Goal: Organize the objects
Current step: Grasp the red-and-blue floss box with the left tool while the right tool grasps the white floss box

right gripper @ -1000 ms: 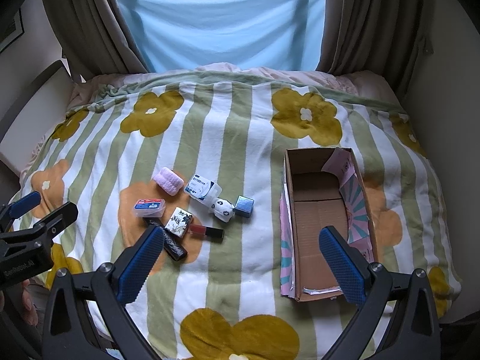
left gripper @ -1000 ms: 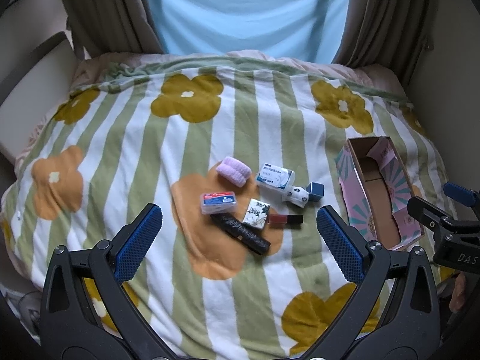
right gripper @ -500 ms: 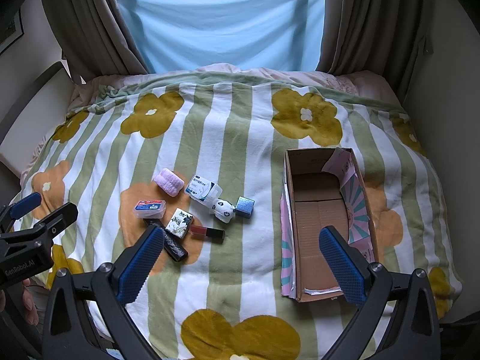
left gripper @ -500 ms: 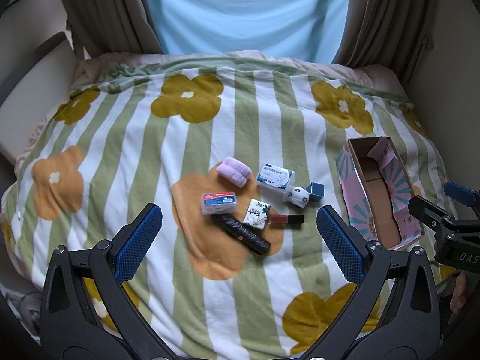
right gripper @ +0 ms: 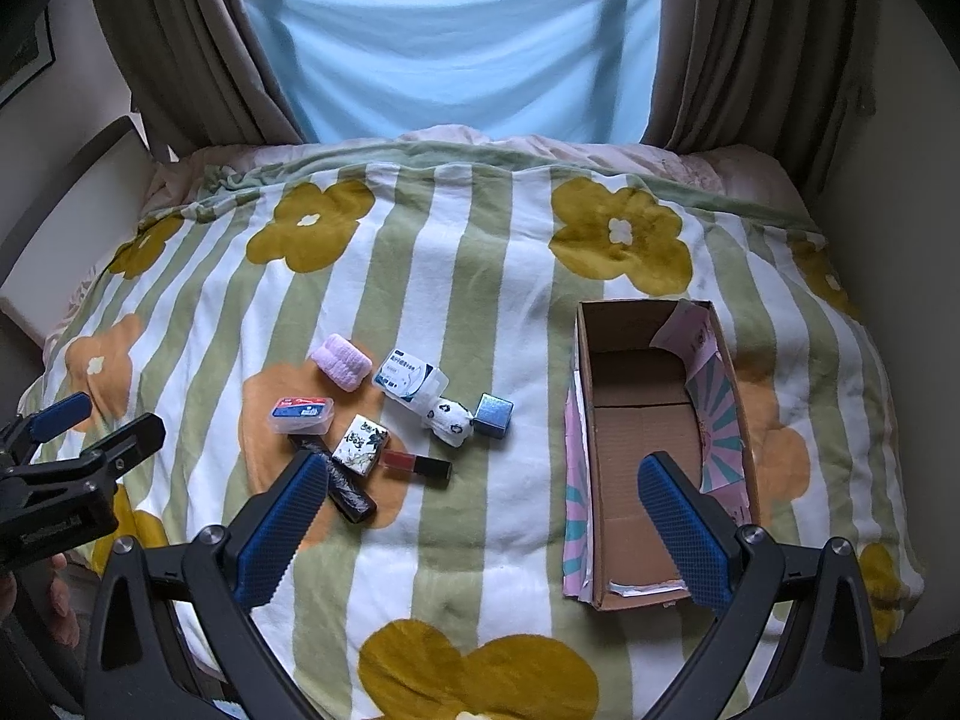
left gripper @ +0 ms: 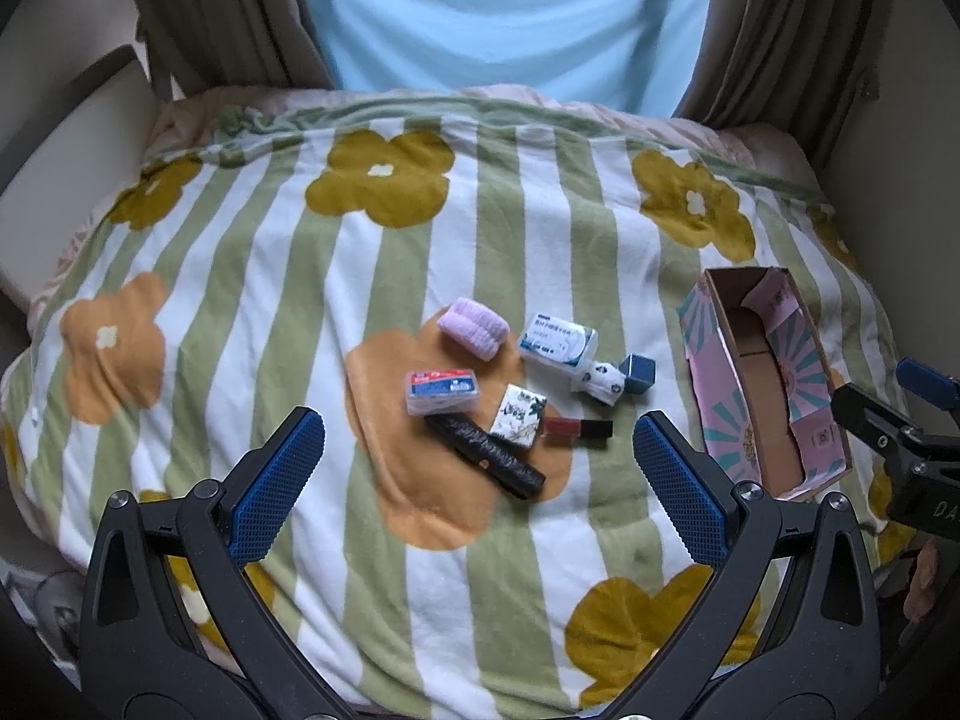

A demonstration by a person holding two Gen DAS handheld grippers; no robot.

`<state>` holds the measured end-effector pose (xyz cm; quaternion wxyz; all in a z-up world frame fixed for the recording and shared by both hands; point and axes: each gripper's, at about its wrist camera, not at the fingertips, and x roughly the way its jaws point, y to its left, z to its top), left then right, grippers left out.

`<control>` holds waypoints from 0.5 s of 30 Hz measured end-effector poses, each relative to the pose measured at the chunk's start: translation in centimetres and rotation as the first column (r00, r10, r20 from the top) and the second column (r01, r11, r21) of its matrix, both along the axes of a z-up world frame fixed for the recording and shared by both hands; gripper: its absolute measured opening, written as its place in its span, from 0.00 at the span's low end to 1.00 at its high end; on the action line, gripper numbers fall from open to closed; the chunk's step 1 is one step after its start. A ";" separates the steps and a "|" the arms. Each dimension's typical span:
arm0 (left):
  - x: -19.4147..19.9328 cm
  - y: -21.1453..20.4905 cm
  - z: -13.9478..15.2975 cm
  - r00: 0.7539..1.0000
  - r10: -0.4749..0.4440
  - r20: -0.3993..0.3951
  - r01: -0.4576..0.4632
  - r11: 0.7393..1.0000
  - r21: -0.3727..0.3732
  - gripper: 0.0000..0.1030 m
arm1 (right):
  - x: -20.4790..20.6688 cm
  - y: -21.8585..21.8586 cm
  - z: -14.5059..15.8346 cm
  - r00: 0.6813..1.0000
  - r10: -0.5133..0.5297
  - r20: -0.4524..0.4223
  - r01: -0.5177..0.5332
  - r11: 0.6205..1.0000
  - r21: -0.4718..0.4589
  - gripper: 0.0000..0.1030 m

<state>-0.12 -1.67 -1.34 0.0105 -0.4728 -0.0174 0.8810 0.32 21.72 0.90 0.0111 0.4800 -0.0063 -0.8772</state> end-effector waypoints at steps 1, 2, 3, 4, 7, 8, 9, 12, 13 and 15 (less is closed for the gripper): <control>-0.1 0.0 -0.3 1.000 0.003 0.009 -0.003 1.000 0.001 0.99 | -0.1 0.1 -0.2 1.000 0.005 0.006 -0.005 1.000 -0.002 1.00; -0.4 -0.2 -0.6 1.000 0.009 0.023 -0.009 1.000 0.003 0.99 | -0.3 0.1 -0.4 1.000 0.011 0.012 -0.011 1.000 -0.004 1.00; -0.6 -0.3 -0.9 0.999 0.014 0.032 -0.014 1.000 0.004 0.99 | -0.6 0.2 -0.7 1.000 0.021 0.020 -0.021 1.000 -0.005 1.00; -0.9 -0.4 -1.3 0.999 0.023 0.045 -0.023 1.000 0.007 0.99 | -0.8 0.1 -0.9 0.999 0.028 0.025 -0.028 1.000 -0.002 1.00; -1.6 -0.7 -2.2 0.996 0.045 0.072 -0.046 0.999 0.014 0.99 | -2.1 0.1 -1.9 0.997 0.068 0.044 -0.069 0.998 0.010 1.00; -1.9 -0.8 -2.6 0.995 0.053 0.082 -0.054 0.998 0.014 0.99 | -2.6 0.1 -2.3 0.995 0.083 0.050 -0.084 0.996 0.012 1.00; -2.3 -0.9 -3.1 0.994 0.059 0.095 -0.060 0.998 0.012 0.99 | -3.2 0.0 -2.8 0.993 0.102 0.058 -0.103 0.995 0.016 1.00; -3.6 -1.2 -4.7 0.988 0.079 0.130 -0.081 0.997 0.008 0.99 | -5.0 -0.2 -4.3 0.985 0.153 0.084 -0.155 0.988 0.024 1.00; -4.0 -1.3 -5.2 0.986 0.085 0.141 -0.087 0.996 0.005 0.99 | -5.7 -0.3 -4.8 0.981 0.172 0.094 -0.175 0.984 0.024 1.00; -5.1 -1.4 -6.6 0.980 0.100 0.170 -0.101 0.995 0.000 0.99 | -7.2 -0.7 -6.2 0.970 0.215 0.115 -0.220 0.975 0.028 1.00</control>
